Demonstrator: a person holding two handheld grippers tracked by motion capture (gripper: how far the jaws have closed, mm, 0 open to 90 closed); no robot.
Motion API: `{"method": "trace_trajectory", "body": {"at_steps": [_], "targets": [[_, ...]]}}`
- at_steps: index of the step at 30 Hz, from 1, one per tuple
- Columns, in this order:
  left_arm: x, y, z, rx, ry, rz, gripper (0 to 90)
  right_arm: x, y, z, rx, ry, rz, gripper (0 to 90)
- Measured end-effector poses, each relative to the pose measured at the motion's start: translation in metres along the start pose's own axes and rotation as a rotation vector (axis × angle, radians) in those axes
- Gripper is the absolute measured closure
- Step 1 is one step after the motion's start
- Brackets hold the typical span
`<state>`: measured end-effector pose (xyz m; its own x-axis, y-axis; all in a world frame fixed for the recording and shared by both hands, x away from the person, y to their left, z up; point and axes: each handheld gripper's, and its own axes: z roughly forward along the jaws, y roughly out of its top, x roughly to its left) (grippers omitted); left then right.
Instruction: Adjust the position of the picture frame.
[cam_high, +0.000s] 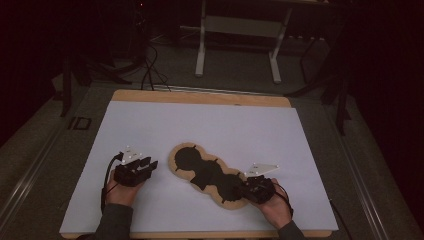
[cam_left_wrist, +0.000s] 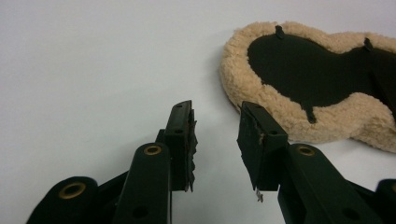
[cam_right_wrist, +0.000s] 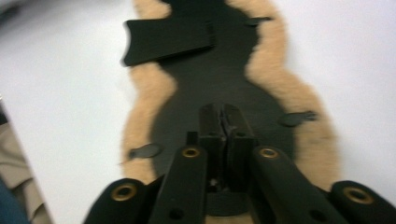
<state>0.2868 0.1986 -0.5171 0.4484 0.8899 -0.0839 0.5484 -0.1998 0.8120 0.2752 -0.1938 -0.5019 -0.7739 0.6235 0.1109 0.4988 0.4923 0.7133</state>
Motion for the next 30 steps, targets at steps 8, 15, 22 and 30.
{"method": "trace_trajectory", "body": {"at_steps": [8,15,22,30], "targets": [[0.001,0.000,0.000,0.005,-0.006,-0.006,65.2,0.020,-0.003,0.006,0.023,0.059,-0.040,89.9],[0.001,0.000,0.000,0.005,-0.004,-0.013,64.6,0.034,-0.006,0.010,0.031,0.089,-0.058,89.8],[0.003,0.000,-0.001,0.003,-0.001,-0.028,63.4,0.042,-0.008,0.016,0.037,0.104,-0.079,89.5],[0.003,0.000,-0.001,0.003,0.007,-0.028,62.9,0.051,-0.011,0.021,0.063,0.107,-0.122,89.2]]}}
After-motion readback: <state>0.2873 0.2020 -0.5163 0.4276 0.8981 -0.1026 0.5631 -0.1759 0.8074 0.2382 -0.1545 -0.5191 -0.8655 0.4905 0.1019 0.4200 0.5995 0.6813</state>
